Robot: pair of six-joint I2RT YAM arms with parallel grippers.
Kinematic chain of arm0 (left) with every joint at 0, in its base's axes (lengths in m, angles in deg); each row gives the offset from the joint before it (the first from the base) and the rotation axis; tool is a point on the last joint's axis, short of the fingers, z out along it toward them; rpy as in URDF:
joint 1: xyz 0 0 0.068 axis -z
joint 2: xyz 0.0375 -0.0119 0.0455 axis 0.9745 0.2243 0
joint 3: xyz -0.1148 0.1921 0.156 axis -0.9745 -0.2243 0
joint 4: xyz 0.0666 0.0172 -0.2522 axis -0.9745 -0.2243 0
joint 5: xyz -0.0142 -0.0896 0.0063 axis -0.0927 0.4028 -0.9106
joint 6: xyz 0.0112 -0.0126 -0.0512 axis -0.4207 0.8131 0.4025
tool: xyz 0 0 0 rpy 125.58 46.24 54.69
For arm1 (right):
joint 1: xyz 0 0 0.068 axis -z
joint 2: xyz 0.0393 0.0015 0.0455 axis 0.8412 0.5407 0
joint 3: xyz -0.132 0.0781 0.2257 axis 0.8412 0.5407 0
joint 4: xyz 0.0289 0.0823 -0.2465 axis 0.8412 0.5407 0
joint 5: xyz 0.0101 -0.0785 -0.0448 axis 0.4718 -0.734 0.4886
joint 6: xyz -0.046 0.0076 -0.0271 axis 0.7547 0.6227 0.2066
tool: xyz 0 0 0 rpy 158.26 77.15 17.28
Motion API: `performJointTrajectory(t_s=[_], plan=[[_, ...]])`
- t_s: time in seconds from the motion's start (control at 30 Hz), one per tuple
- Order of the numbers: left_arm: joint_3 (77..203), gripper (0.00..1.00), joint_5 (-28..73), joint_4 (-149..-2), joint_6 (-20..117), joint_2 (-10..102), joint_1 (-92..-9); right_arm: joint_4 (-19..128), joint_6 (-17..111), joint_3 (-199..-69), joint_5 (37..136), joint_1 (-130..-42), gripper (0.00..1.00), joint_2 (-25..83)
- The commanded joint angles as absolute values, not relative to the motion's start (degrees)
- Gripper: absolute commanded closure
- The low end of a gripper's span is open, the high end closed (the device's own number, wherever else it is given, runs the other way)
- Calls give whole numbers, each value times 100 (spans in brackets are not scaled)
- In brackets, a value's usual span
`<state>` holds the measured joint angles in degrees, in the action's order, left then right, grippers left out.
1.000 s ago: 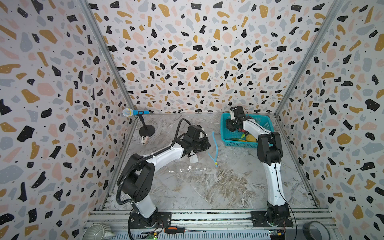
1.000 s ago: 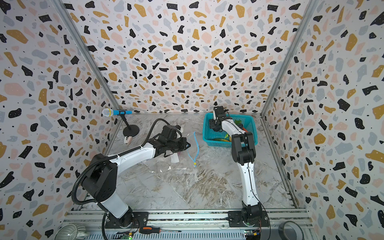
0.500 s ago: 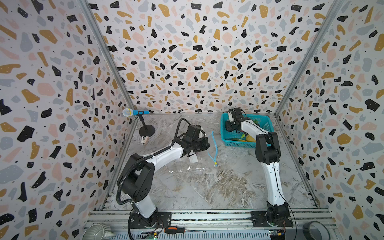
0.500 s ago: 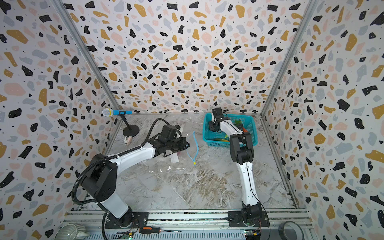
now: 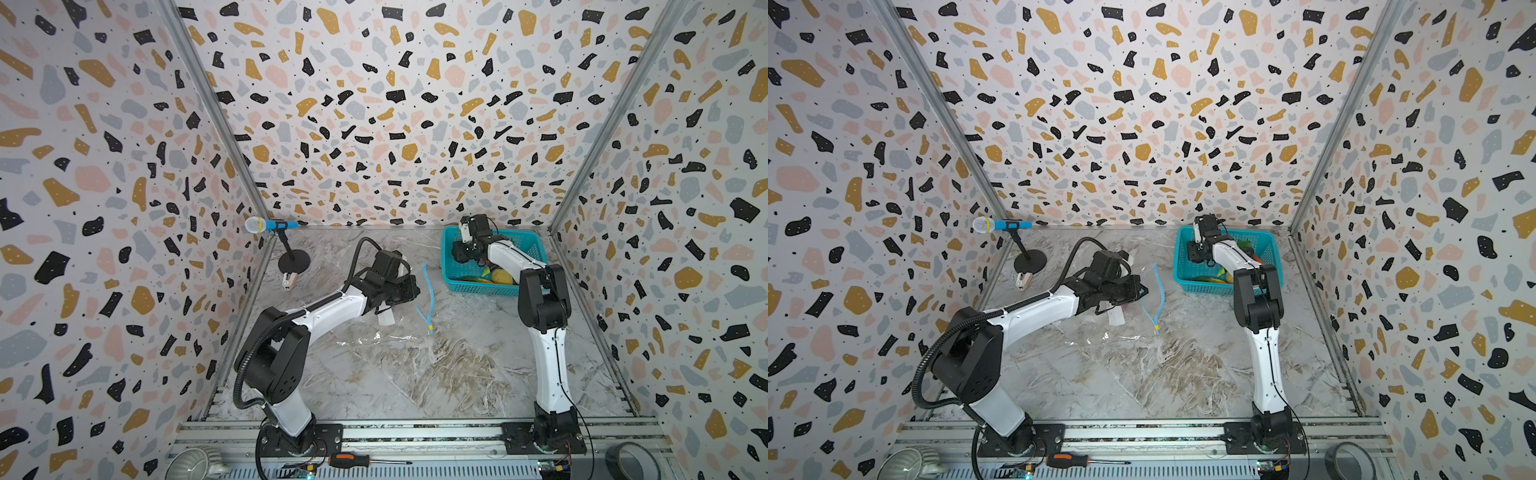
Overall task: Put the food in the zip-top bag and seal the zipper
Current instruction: 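Lower the right gripper into the basket and grasp the black avocado, then lift the black avocado with the right gripper and carry it to the bag mouth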
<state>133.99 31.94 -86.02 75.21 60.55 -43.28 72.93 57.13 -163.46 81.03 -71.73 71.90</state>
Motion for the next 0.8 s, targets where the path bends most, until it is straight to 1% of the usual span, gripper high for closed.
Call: performJointTrajectory(t_s=[0.0,0.23,0.47,0.57,0.77], plan=[[13544,100,3169,-8596,7531,6134,-4364,6952,5606,-15920,8350,-7125,51,6400],[13505,100,3337,-8390,7675,6259,-4364,6523,5280,-14607,8750,-7103,51,5221],[13649,100,3323,-8433,7677,6266,-4364,5693,4567,-13120,9869,-7132,52,3963],[13689,100,3341,-8432,7703,6266,-4364,5192,4184,-12521,10403,-7243,53,3579],[13749,100,3324,-8451,7755,6204,-4363,4164,3634,-11626,10866,-7697,55,3159]])
